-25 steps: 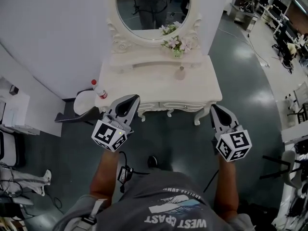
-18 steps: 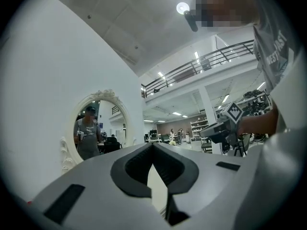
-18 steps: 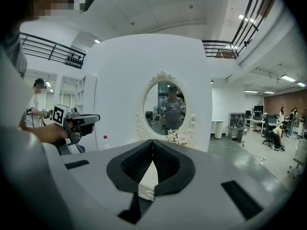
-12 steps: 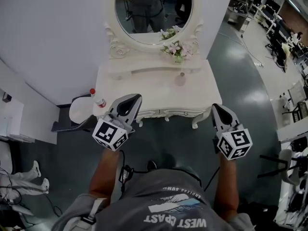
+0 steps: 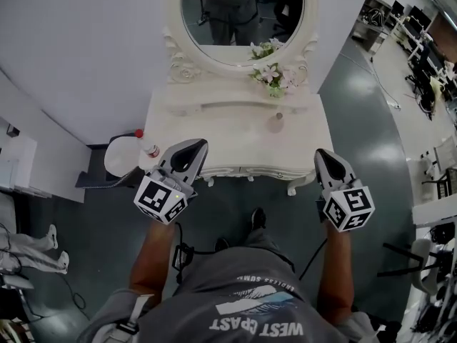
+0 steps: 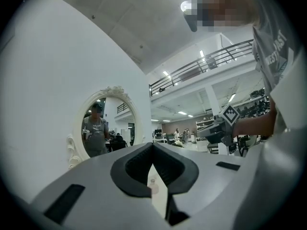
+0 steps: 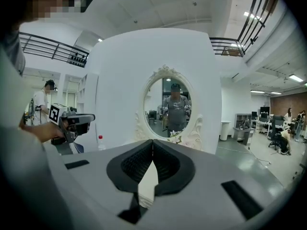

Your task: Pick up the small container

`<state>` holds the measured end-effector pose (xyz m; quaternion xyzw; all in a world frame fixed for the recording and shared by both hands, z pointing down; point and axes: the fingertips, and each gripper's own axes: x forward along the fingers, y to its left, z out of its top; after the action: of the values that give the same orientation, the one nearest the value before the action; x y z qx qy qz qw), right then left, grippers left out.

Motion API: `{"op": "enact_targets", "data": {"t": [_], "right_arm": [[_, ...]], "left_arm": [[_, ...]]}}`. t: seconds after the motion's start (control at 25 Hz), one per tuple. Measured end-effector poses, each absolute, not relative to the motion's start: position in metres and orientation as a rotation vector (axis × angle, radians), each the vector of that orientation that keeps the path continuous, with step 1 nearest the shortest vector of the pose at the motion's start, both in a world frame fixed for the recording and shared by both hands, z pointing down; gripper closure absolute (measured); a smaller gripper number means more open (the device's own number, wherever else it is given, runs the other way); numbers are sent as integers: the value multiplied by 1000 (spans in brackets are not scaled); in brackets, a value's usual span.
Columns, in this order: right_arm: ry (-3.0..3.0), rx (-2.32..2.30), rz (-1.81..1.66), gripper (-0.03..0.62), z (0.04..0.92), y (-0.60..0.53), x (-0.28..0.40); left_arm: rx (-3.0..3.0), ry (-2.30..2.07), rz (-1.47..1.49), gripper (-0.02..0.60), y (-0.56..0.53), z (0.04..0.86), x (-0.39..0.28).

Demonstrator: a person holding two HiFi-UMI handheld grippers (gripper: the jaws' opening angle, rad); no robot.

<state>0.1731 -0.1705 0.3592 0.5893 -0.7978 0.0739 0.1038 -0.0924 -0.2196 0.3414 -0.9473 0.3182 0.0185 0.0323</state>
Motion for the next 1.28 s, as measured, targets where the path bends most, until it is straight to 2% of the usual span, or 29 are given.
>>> {"op": "enact_targets", "data": {"t": [0.72,1.28], "right_arm": [[-2448,1567,258,568,416,-285,209],[-2445,1500,319,566,482,-345,212]], "left_arm": [[-2899,1179,-76,566,-262,369,-70],[-2947,1263,-193,566,-273,408,-70]]}}
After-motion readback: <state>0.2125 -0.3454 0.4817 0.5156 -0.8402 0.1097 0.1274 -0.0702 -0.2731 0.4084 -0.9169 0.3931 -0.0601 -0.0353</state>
